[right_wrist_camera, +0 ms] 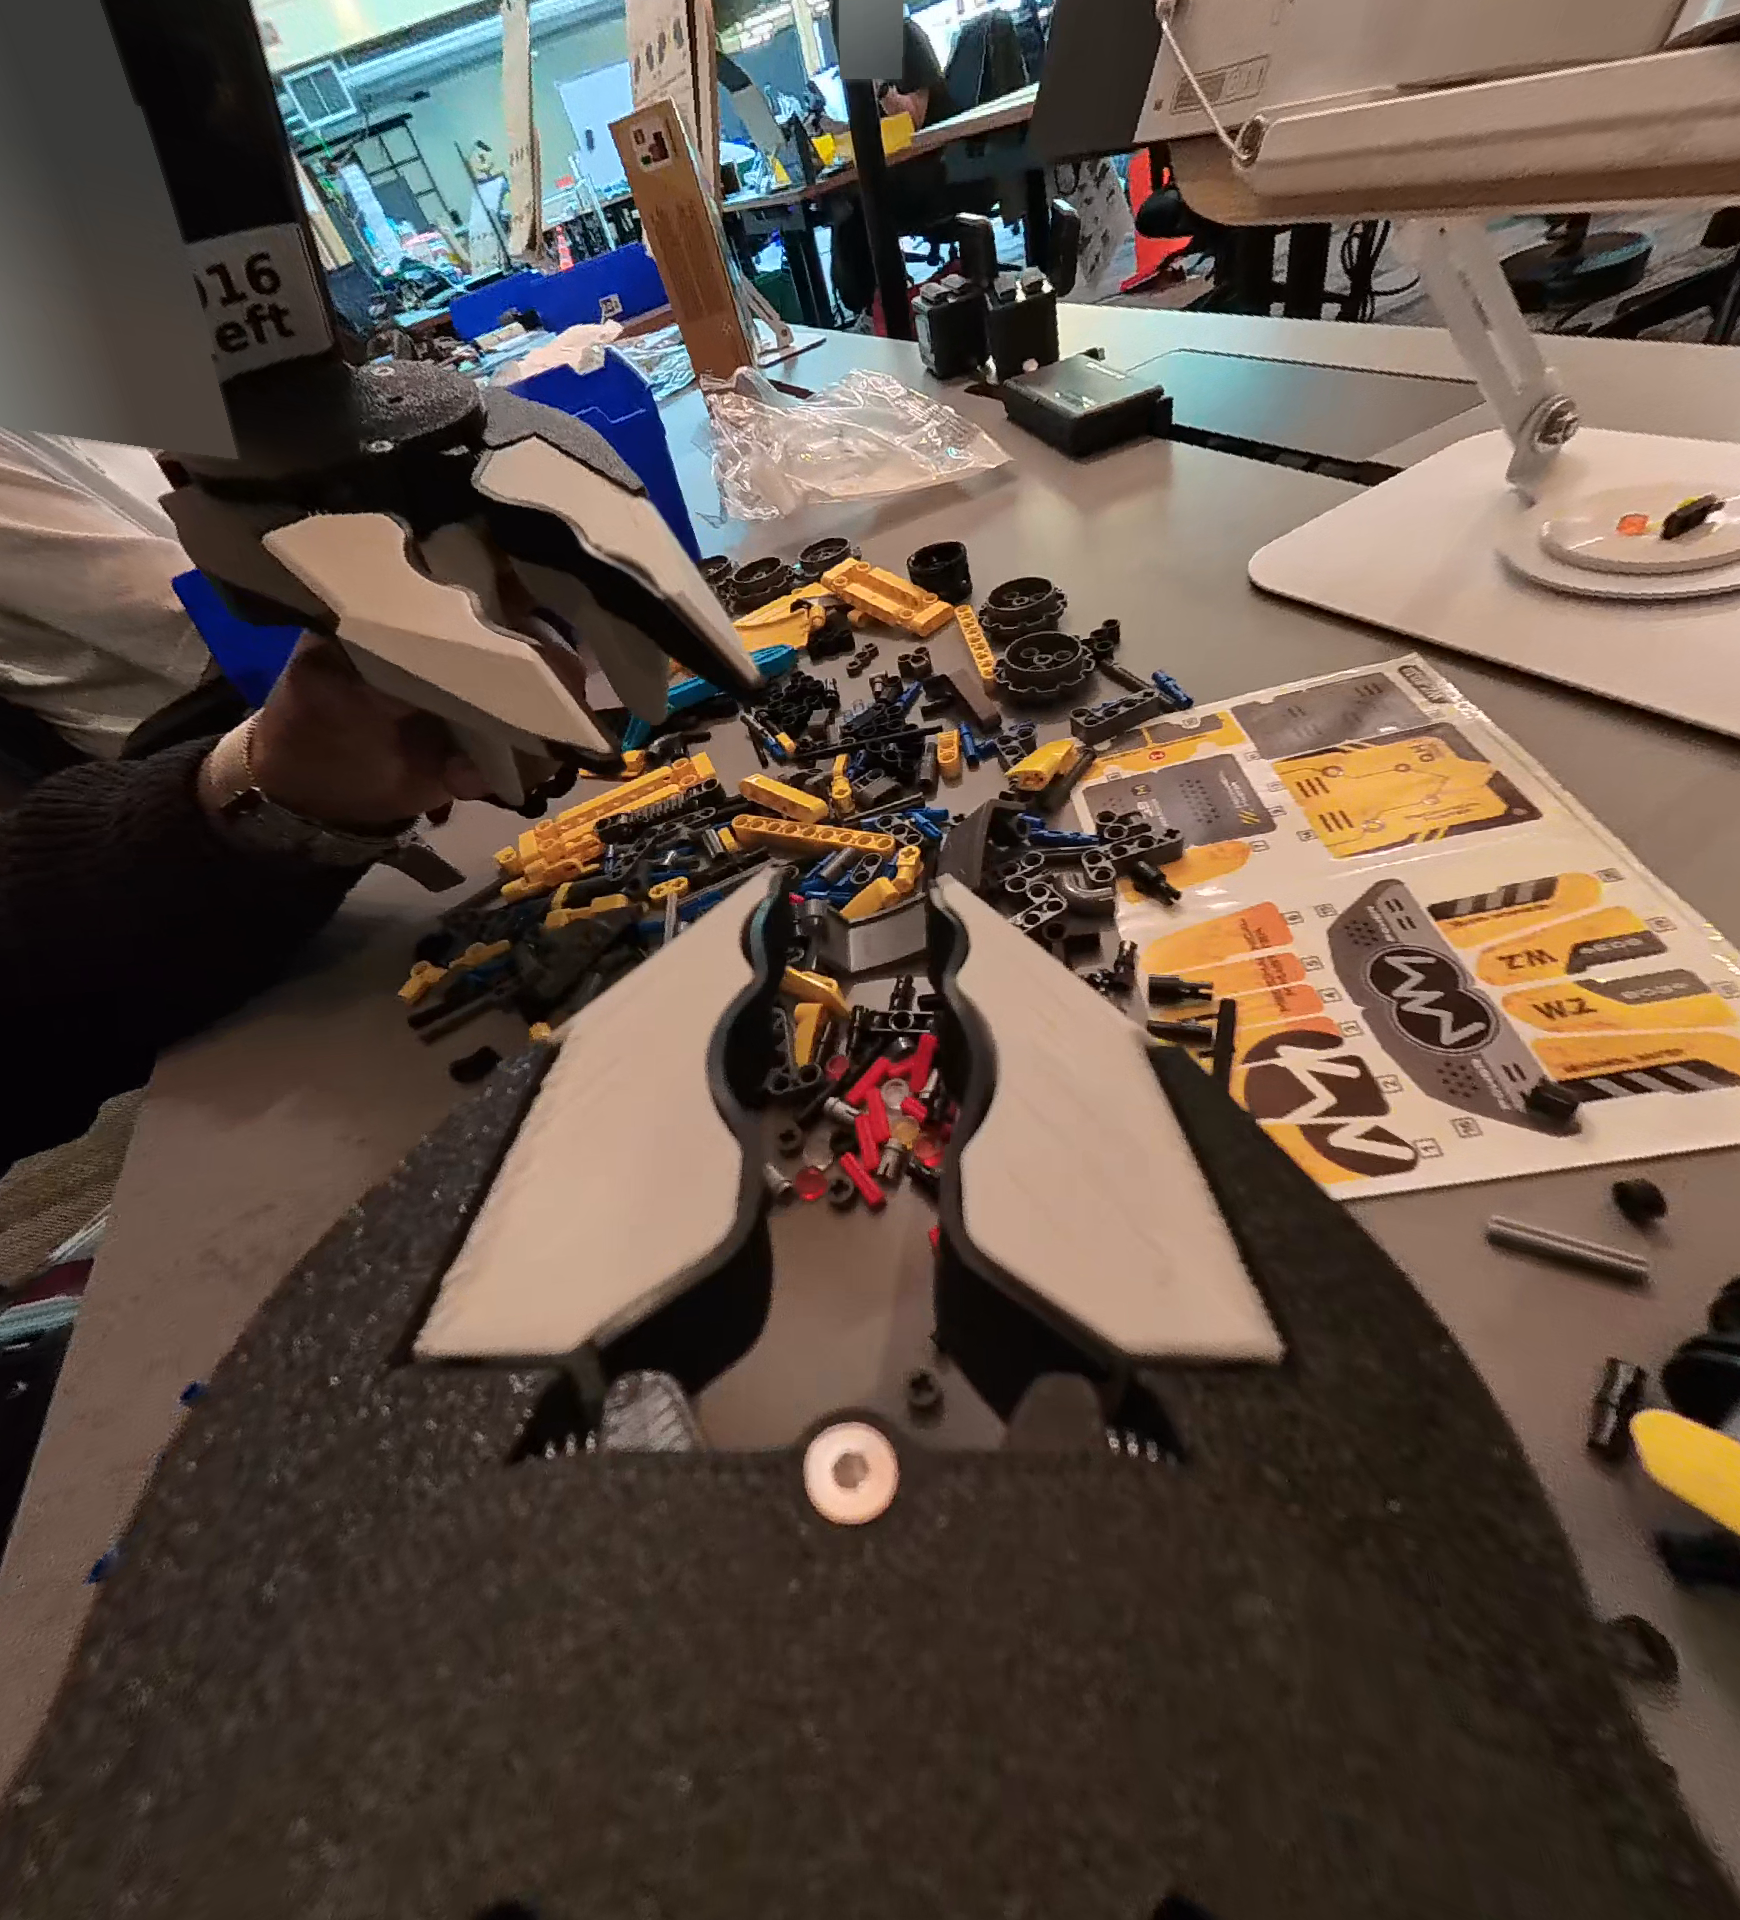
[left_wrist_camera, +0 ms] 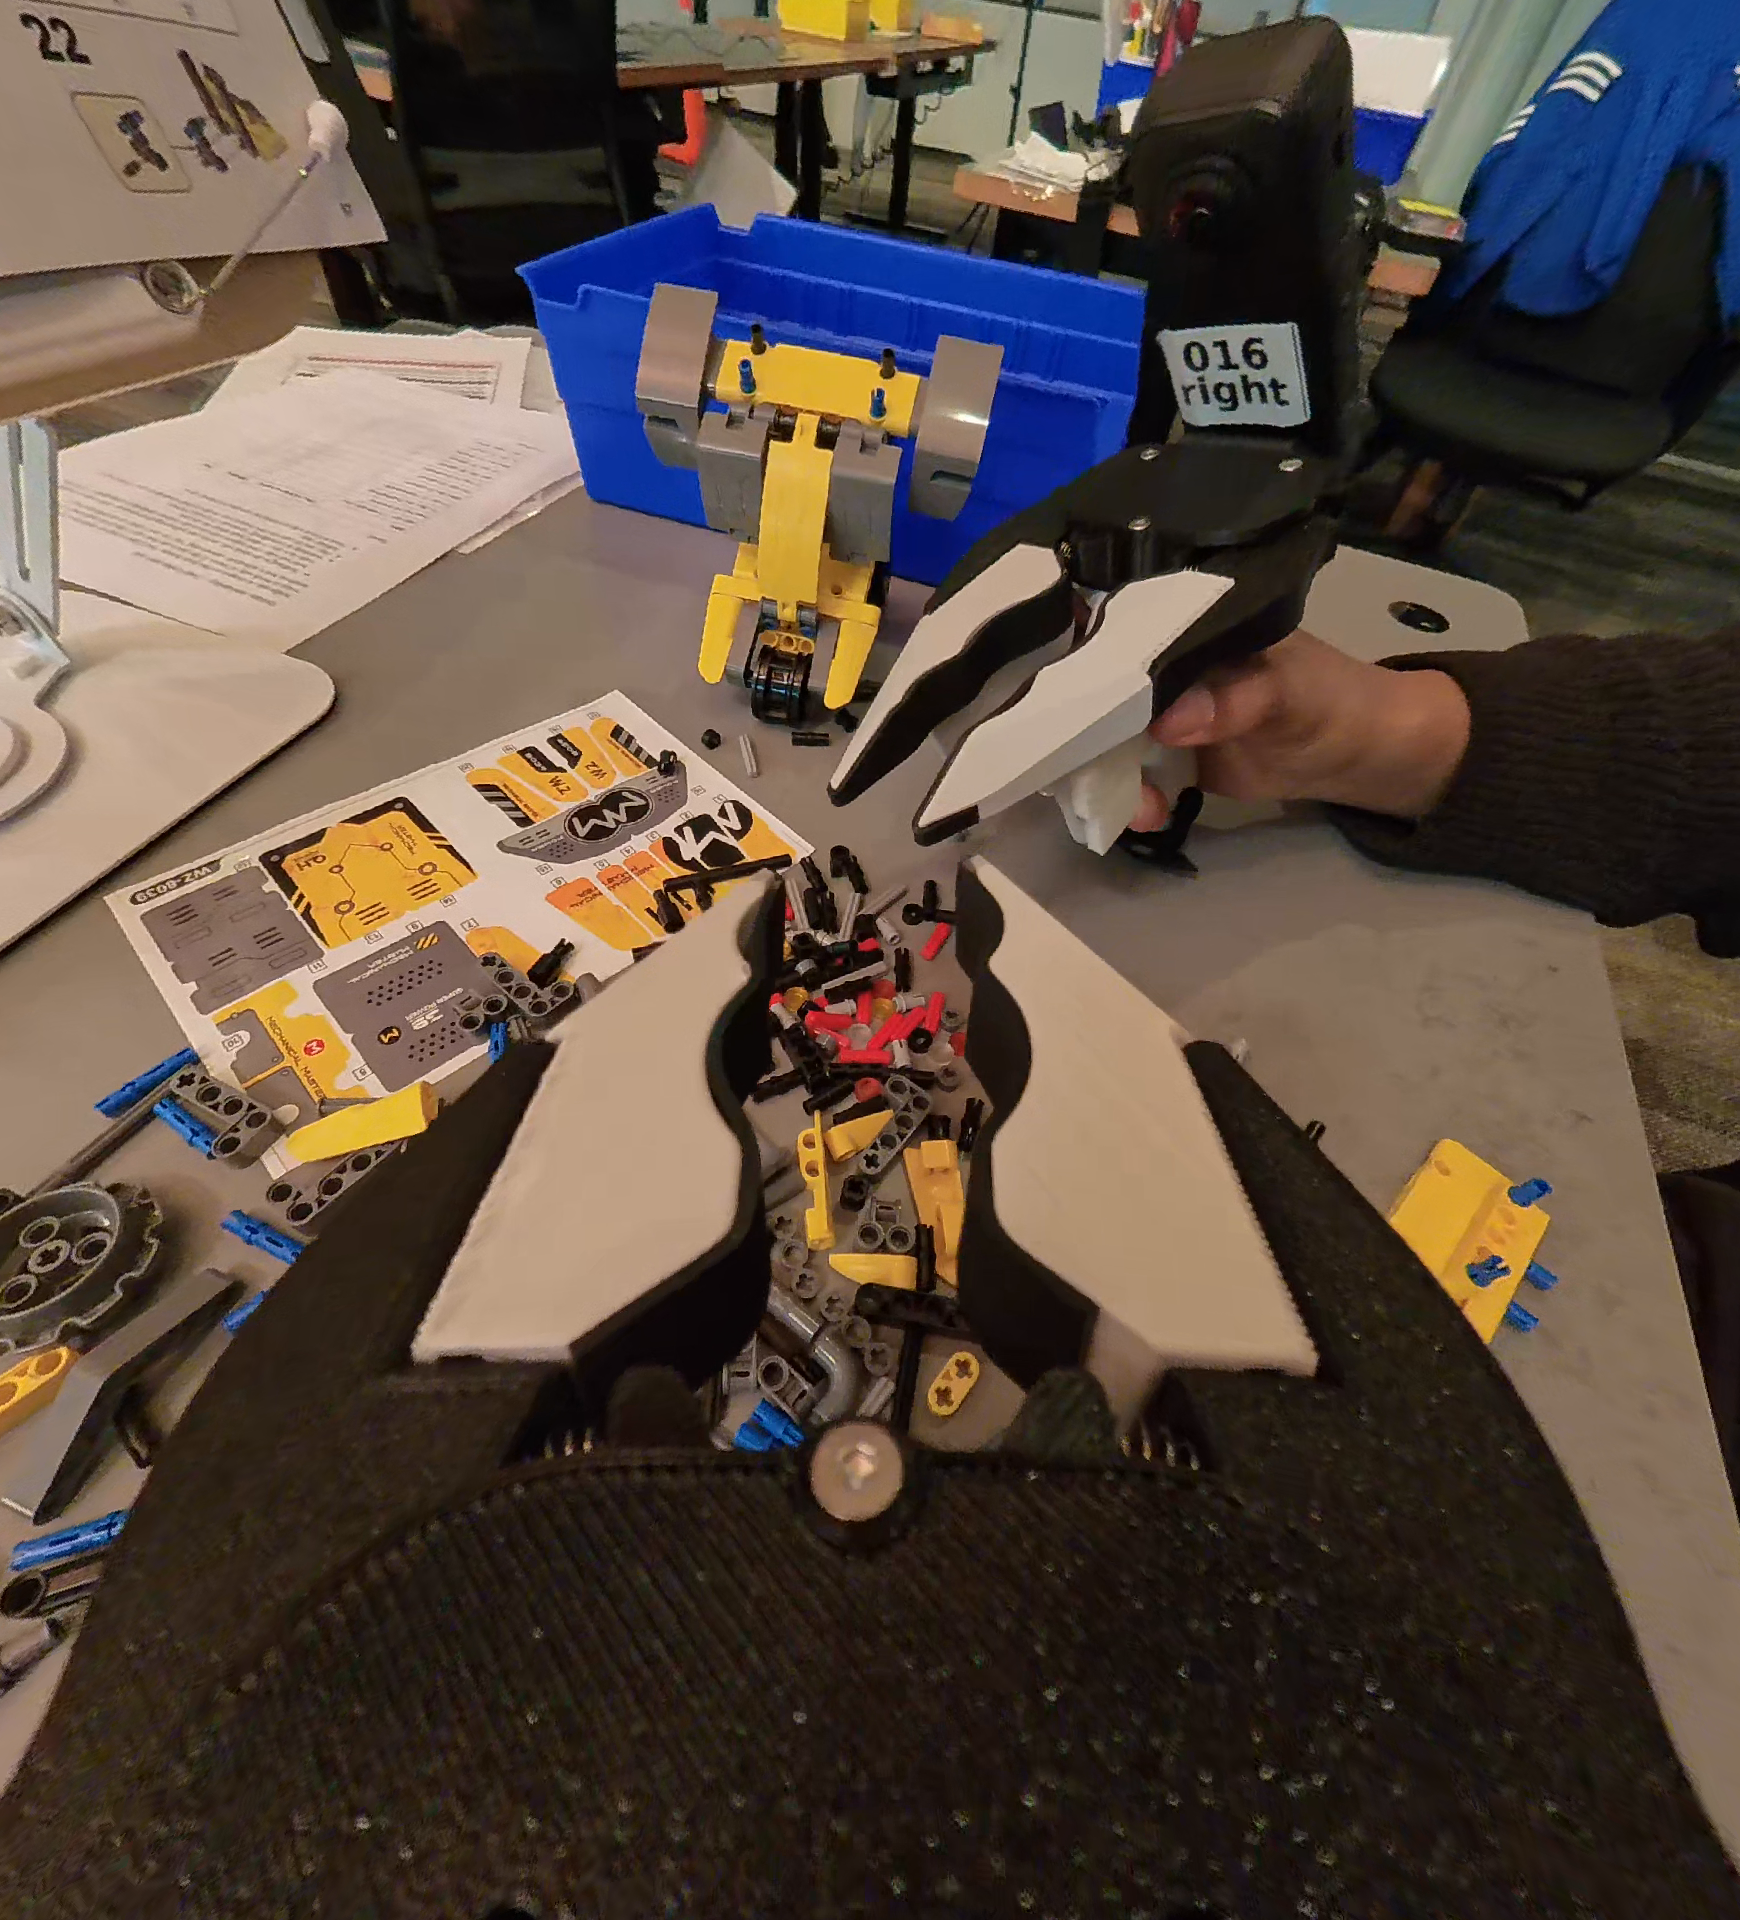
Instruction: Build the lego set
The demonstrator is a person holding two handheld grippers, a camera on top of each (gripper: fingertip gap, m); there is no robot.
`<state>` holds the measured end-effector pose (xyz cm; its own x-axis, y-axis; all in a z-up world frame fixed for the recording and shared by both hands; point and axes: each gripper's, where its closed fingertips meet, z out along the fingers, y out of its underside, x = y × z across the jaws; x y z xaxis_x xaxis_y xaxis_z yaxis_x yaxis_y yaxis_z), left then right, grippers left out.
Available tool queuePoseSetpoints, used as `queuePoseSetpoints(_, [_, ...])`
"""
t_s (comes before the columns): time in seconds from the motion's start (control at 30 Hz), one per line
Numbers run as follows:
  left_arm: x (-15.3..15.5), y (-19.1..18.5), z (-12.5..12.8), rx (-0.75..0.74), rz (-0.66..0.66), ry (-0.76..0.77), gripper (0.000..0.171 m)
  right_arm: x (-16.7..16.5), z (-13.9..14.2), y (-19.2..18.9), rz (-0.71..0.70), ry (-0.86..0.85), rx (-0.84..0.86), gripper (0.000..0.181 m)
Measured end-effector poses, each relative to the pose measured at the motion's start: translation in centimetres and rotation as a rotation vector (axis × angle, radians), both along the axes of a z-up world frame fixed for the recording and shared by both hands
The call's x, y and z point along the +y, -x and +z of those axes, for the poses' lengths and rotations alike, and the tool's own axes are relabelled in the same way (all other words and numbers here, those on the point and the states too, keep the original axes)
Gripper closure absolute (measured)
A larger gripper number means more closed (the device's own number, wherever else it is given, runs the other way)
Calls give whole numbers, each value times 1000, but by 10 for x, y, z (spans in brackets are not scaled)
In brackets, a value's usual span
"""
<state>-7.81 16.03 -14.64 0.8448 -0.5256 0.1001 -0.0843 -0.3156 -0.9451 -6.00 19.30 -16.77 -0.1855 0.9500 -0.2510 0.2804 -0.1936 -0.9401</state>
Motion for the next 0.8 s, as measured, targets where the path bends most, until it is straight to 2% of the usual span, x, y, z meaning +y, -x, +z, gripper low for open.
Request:
queuePoseSetpoints(0.37, [1, 1, -2, 5, 7, 5, 138, -10, -3, 2, 18, -100, -13, 154])
queuePoseSetpoints(0.8, [4, 3, -7, 24, 29, 17, 132, -11, -1, 2, 24, -74, 3, 155])
